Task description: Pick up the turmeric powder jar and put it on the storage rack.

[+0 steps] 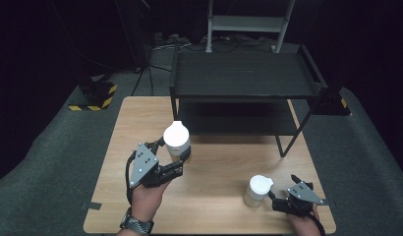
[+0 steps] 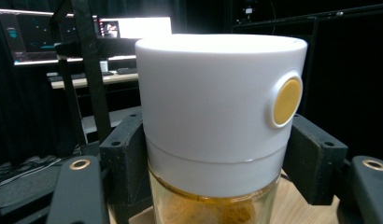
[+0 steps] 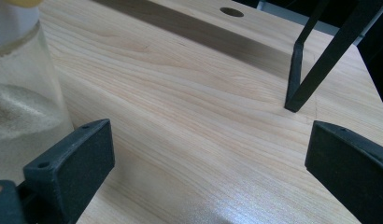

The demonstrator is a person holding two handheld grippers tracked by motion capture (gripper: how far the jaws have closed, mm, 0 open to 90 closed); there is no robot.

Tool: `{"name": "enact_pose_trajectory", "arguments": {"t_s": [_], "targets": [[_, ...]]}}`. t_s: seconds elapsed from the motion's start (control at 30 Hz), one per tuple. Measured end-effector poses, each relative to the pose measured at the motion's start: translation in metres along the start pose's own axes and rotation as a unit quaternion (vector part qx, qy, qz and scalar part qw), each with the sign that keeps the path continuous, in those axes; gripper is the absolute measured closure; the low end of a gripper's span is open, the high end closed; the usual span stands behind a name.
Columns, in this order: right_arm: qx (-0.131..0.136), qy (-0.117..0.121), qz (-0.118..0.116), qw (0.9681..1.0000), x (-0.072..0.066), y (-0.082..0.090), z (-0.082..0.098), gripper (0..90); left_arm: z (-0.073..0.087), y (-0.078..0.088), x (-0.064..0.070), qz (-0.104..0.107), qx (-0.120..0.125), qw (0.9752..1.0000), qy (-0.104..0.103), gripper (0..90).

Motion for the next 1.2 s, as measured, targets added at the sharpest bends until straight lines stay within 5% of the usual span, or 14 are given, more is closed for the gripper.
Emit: {"name": "enact_pose_trajectory", "arguments": {"t_s": [1.2], "targets": [[0.001,-0.001,-0.001,1.0000,0.000,0.000,0.000,0.6,-0.063,-0.033,-0.005,0.010,0.031,0.9995,-0.001,30.6]]}}
Point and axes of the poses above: each handheld gripper's, and its own axes: y roughly backward along the jaws, z roughly out of its underside, x roughly to its right, the point moved 3 cm from there along -y, roughly forward along the jaws, and after that the axes turned 2 degrees about -x, right-handed, at the moved point
